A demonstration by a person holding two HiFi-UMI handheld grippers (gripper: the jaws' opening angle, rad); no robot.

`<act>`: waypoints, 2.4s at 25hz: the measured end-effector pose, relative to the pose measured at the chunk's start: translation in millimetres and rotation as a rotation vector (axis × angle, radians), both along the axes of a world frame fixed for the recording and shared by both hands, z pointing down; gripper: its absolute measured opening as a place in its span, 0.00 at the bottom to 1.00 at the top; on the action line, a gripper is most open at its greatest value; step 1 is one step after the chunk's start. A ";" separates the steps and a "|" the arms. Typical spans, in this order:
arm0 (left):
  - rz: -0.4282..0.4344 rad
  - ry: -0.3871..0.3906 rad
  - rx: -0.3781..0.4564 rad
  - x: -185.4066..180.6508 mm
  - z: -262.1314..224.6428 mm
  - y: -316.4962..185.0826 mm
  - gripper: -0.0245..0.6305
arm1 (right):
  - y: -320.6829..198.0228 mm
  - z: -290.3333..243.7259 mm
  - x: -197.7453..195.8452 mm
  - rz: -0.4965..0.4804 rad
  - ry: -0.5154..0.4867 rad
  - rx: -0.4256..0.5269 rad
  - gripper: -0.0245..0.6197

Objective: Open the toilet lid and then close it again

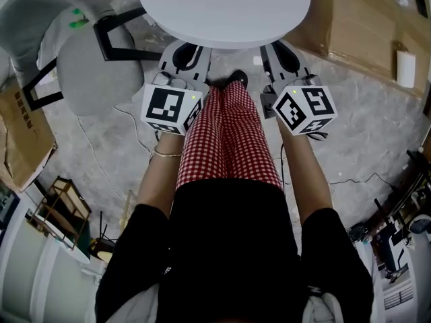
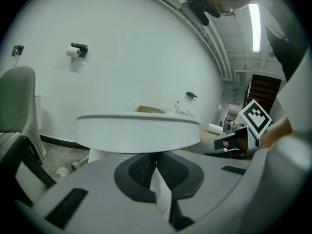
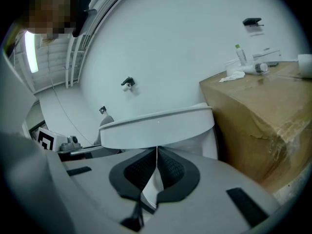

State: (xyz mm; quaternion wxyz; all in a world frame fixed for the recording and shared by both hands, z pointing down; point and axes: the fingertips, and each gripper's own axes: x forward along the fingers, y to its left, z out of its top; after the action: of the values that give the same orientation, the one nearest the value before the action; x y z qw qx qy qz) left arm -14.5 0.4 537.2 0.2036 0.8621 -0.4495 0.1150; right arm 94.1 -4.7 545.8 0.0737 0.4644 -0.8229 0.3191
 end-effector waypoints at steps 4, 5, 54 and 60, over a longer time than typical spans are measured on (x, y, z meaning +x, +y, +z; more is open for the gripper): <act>0.021 0.008 -0.002 -2.3 6.9 2.3 0.04 | 1.3 7.1 -2.4 0.021 -0.002 0.005 0.07; 0.027 0.008 -0.005 -2.8 8.5 3.8 0.04 | 2.5 8.7 -2.7 0.030 0.000 0.002 0.07; 0.121 0.032 -0.086 -0.1 86.7 48.3 0.04 | 44.0 80.4 -13.3 0.073 0.004 -0.058 0.07; 0.134 0.027 -0.094 0.8 95.9 51.6 0.04 | 48.4 89.0 -12.3 0.087 0.001 -0.070 0.07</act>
State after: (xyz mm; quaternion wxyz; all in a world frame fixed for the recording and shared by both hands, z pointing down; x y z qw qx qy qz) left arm -13.7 52.0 633.1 0.2421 0.8811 -0.3822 0.1376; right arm 81.8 43.7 634.8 0.0762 0.4968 -0.7904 0.3503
